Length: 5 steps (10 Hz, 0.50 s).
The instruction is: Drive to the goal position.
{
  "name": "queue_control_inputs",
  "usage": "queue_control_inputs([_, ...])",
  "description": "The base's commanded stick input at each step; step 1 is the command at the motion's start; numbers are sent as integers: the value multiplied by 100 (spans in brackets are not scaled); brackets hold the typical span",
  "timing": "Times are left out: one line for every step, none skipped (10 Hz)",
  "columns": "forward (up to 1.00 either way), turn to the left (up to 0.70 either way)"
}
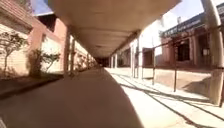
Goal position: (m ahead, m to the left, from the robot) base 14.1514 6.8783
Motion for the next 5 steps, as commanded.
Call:
queue_control_inputs([85,0])
queue_control_inputs([85,0])
queue_control_inputs([85,0])
queue_control_inputs([85,0])
queue_control_inputs([85,0])
